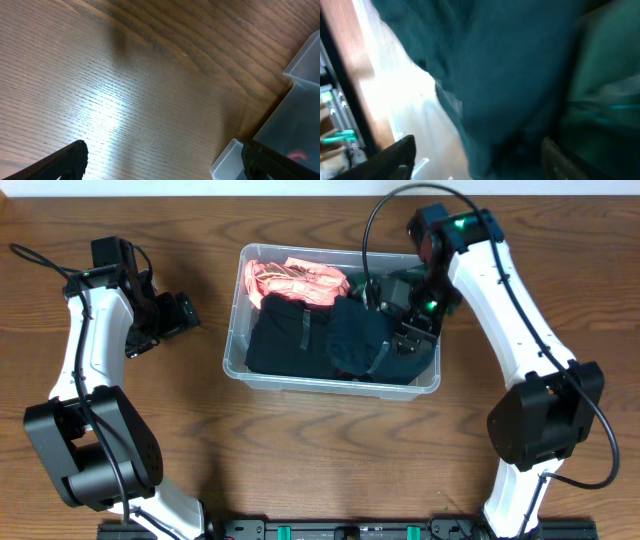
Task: Pack container
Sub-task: 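Carry the navy garment over the bin and lower it in, then push the garments down in the bin with the right gripper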
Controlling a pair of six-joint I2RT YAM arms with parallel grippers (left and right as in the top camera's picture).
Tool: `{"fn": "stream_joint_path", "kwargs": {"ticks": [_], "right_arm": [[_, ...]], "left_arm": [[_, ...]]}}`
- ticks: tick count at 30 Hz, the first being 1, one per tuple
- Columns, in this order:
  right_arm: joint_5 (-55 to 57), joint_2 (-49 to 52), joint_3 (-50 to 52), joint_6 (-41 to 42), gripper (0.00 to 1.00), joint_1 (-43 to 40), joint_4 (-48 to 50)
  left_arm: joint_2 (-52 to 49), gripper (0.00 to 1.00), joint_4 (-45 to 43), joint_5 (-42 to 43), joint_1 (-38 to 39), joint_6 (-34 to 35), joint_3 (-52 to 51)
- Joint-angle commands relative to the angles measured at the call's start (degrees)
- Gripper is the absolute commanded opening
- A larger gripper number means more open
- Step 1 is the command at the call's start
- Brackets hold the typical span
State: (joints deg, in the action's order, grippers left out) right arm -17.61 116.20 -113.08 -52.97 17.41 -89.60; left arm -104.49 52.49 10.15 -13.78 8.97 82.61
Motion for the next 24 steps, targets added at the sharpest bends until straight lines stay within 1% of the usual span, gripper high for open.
{"fn": "stream_joint_path", "kwargs": {"ticks": [1, 3, 4, 6, 8, 9, 10, 11, 14, 17, 24], "right_arm": [[-0.8, -0.4, -6.6, 2.9, 0.82, 0.0, 0.1], [-3.0, -0.4, -9.4, 4.3, 0.83, 0.3, 0.5], [-4.7, -0.4, -10.5, 5.1, 0.82, 0.7, 1.2], [-7.5, -0.4, -11.4, 6.7, 0.75, 1.6, 3.0], [-8.8, -0.3, -11.3, 8.7, 0.64, 2.7, 5.0], [-8.8, -0.2, -10.9, 9.9, 0.56, 3.4, 6.0], [-8.8, -0.2, -10.6, 10.7, 0.48, 4.0, 6.5], [-8.8, 0.0, -10.1, 11.9, 0.36, 4.8, 7.2], [-8.8, 0.9, -9.2, 13.8, 0.21, 7.3, 8.0], [-7.3, 2.0, -8.3, 14.1, 0.18, 9.3, 8.2], [2.8, 5.2, -4.2, 21.0, 0.15, 10.3, 12.9]], "left_arm": [[-0.1, 0.98, 0.1, -0.3, -0.2, -0.3, -0.3], [-0.1, 0.98, 0.1, -0.3, -0.2, -0.3, -0.3], [-0.1, 0.98, 0.1, -0.3, -0.2, -0.3, -0.3], [-0.1, 0.98, 0.1, -0.3, -0.2, -0.3, -0.3], [-0.1, 0.98, 0.1, -0.3, -0.2, -0.3, -0.3], [-0.1, 0.98, 0.1, -0.3, -0.2, -0.3, -0.3], [-0.1, 0.98, 0.1, -0.3, -0.2, -0.3, -0.3], [-0.1, 0.98, 0.1, -0.3, -0.2, -0.3, -0.3], [-0.1, 0.98, 0.1, -0.3, -0.2, -0.3, -0.3], [-0.1, 0.98, 0.1, -0.3, -0.2, -0.3, -0.3], [-0.1, 0.98, 0.1, -0.3, -0.2, -0.3, -0.3]]}}
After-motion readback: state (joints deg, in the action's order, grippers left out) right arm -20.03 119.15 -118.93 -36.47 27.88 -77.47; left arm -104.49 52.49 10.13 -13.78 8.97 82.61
